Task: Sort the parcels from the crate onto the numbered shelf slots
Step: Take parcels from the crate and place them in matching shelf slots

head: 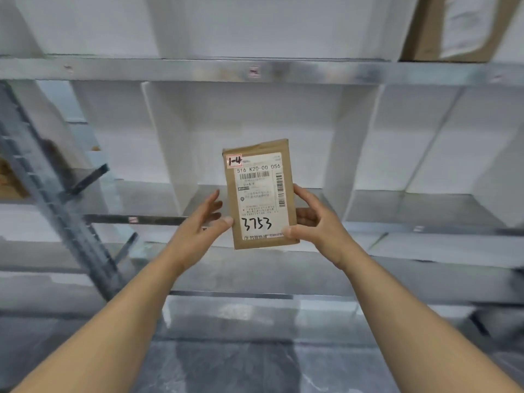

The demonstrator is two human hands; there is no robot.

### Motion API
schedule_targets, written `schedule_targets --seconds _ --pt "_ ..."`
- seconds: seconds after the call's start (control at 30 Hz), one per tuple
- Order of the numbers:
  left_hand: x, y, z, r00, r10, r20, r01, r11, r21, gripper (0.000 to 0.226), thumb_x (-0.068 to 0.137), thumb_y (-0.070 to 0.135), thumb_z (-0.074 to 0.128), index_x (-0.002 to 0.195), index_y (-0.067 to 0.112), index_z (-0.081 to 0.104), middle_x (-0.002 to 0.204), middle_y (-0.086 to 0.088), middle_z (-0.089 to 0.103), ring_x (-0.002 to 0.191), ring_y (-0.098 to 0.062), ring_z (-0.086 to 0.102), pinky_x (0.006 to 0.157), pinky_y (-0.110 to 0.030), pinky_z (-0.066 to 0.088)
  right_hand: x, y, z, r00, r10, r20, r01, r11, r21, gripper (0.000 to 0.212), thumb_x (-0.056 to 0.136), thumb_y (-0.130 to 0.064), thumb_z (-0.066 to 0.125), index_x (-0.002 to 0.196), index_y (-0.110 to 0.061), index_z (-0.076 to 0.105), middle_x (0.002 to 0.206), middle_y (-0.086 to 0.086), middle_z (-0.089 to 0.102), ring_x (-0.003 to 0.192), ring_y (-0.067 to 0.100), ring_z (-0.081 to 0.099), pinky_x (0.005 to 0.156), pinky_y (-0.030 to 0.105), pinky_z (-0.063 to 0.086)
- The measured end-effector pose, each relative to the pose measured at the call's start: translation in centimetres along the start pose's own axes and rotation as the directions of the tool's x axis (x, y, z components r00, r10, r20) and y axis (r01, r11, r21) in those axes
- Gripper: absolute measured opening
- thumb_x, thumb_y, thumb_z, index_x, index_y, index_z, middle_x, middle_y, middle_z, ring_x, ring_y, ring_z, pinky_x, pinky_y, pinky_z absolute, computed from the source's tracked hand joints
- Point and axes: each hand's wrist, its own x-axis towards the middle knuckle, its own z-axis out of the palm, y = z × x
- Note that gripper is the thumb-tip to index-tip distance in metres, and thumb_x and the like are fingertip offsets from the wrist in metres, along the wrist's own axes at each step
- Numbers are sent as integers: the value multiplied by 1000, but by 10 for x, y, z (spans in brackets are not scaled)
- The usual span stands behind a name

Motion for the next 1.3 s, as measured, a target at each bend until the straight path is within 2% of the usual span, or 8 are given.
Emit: schedule_targets --seconds 0.2,0.37,0.5,0.6,0.73,1.0,1.13,1.3 --pt "32 24 64 978 130 162 -147 984 97 70 88 41 62 148 35 26 143 12 41 126 -8 42 102 -30 37 -50 0 -56 959 12 -282 -25 999 -44 87 58 -22 77 133 -49 43 111 0 69 105 11 65 93 28 50" --pt "48 37 103 913 239 331 -295 946 131 71 87 32 67 147 30 30 146 9 41 123 -4 44 102 -27 38 -93 -8 -80 893 31 -450 -50 998 -30 80 62 -12 72 129 -44 42 102 0 72 95 9 69 77 18 51" --pt "54 52 137 845 295 446 -381 918 114 80 79 50 67 147 30 30 149 6 39 131 -10 41 109 -40 37 -127 -11 -94 825 32 -565 -77 995 -56 84 68 -1 75 135 -37 40 103 4 72 93 10 69 78 21 53" --pt "54 63 164 785 352 510 -472 872 125 80 81 51 67 148 30 29 150 9 37 133 -9 39 109 -37 36 -155 -9 -105 768 44 -640 -114 991 -69 82 77 4 72 139 -36 38 105 5 72 96 9 68 87 24 54" --pt "49 81 210 708 394 585 -583 794 171 75 86 42 65 149 26 27 151 5 35 137 -13 35 108 -31 30 -187 -2 -127 700 72 -711 -166 984 -64 82 66 -18 74 135 -45 40 106 -2 72 100 7 67 91 27 49" --pt "52 133 314 602 411 684 -709 669 222 76 87 46 61 151 28 22 154 6 28 141 -15 24 107 -26 25 -238 13 -216 626 58 -778 -162 985 -57 79 80 2 69 140 -39 39 99 -7 73 96 4 68 78 15 51" --pt "58 173 373 568 436 698 -752 619 225 78 87 49 61 151 29 21 155 7 26 141 -13 24 108 -28 27 -261 11 -280 605 41 -795 -161 984 -72 81 79 2 70 142 -38 37 106 -8 68 94 -3 65 70 7 48" --pt "63 227 446 519 488 702 -812 538 226 80 86 49 62 151 29 19 155 8 26 141 -13 24 107 -26 27 -286 -1 -364 614 -6 -789 -138 984 -115 88 70 -12 78 143 -39 35 114 -6 67 104 4 64 79 15 51"
